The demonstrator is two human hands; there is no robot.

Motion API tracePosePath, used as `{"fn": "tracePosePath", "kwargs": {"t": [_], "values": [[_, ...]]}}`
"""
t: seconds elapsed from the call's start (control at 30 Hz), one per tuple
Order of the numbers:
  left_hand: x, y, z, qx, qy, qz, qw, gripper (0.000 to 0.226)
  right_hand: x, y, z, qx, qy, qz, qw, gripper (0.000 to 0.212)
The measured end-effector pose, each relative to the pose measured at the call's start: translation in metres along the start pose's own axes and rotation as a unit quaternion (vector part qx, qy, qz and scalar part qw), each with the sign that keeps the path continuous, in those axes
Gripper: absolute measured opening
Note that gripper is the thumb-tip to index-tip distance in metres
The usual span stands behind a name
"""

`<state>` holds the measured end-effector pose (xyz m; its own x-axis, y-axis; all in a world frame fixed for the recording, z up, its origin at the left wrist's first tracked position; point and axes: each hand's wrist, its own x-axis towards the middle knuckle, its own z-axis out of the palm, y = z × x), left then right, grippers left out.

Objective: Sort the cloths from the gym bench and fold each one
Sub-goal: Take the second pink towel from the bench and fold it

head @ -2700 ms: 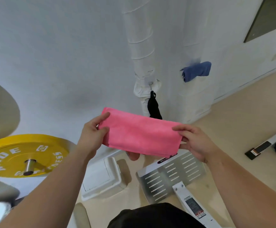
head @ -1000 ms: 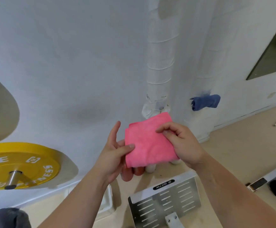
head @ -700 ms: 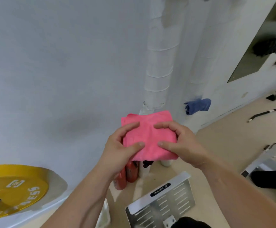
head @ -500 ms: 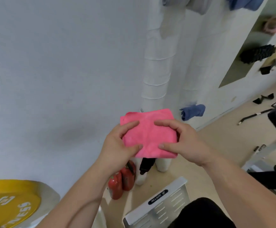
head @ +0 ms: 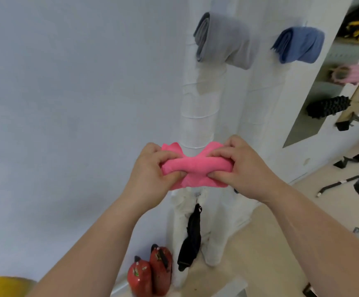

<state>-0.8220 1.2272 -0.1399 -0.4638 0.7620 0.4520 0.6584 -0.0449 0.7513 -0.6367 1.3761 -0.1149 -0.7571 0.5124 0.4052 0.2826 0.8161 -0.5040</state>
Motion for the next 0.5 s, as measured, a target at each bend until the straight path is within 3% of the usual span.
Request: {"fn": "tracePosePath", "kwargs": {"t": [0.1,0.2,0.3,0.4,0.5], "values": [[0.014,0.011,0.012,-0.02,-0.013,0.003,1.0,0.023,0.015,0.026,-0.02,0.012,-0.047,-0.027,0.998,0.025],[0.025,0.032,0.04,-0.07,-0.023,-0.023,0.997,0.018,0.025,0.058,-0.047,0.114,-0.097,-0.034,0.988,0.023],[0.037,0.055,0.072,-0.124,0.023,-0.06,0.99,0.015,0.033,0.09,-0.065,0.211,-0.078,-0.05,0.973,0.025],[0.055,0.079,0.118,-0.15,0.116,-0.1,0.977,0.022,0.045,0.127,-0.087,0.312,-0.051,-0.058,0.947,0.035],[0.073,0.103,0.151,-0.13,0.182,-0.096,0.97,0.029,0.065,0.151,-0.106,0.312,-0.035,-0.088,0.945,0.027]]}}
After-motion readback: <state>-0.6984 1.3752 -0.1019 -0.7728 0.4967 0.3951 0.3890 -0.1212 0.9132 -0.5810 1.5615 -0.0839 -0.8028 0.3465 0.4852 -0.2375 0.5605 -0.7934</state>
